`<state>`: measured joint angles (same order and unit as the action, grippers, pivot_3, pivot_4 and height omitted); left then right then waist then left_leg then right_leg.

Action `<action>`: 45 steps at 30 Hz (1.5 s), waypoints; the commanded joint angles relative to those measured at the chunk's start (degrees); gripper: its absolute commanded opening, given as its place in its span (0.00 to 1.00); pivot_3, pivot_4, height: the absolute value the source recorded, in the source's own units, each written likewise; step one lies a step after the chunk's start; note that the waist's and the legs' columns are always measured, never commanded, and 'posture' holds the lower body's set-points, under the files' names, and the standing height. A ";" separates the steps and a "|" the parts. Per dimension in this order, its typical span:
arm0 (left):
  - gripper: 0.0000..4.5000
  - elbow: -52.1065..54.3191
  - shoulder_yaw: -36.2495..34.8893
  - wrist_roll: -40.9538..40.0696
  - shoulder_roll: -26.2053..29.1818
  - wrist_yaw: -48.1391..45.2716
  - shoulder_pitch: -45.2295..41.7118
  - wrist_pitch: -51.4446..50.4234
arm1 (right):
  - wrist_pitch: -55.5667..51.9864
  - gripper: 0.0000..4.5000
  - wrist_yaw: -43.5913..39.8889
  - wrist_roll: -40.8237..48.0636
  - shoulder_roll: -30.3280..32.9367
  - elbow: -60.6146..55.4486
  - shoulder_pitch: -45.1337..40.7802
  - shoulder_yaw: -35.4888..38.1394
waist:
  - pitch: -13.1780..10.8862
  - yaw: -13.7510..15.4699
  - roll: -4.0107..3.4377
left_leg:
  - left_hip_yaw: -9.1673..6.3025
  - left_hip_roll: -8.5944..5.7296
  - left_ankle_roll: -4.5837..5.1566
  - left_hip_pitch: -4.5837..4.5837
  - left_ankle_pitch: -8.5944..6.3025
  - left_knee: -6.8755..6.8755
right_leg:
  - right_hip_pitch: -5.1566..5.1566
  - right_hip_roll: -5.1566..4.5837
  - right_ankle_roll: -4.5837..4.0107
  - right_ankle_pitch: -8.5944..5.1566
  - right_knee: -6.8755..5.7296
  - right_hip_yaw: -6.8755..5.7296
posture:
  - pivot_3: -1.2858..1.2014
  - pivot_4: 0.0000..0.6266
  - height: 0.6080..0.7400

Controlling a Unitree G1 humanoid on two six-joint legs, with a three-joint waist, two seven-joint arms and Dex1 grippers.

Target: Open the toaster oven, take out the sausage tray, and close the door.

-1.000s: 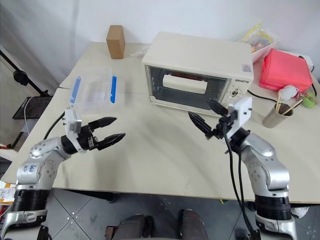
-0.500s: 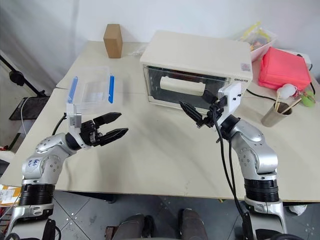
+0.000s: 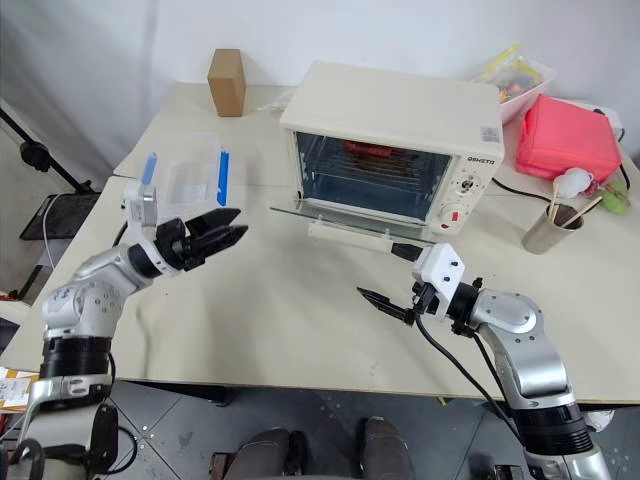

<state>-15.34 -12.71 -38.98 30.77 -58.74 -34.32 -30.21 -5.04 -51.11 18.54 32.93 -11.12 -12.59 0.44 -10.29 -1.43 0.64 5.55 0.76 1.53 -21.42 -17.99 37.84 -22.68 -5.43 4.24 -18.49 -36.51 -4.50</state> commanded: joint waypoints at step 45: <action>0.10 -29.68 9.19 23.29 -14.77 -4.30 -11.44 28.62 | -11.31 1.00 21.29 -1.59 -0.93 -27.54 16.36 7.39 | -0.20 1.09 0.37 | 0.12 0.03 0.00 0.21 -0.09 0.24 | 0.05 -0.01 -0.02 -0.02 -0.01 0.08 | 0.52 0.24 1.00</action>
<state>-46.88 -2.80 -15.68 15.19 -64.10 -46.53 -1.78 -14.02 -31.14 17.84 31.96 -38.60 5.00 9.74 -10.50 -0.34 1.01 5.65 0.79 1.52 -21.25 -18.08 38.06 -22.67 -5.45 4.18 -18.53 -36.55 -4.43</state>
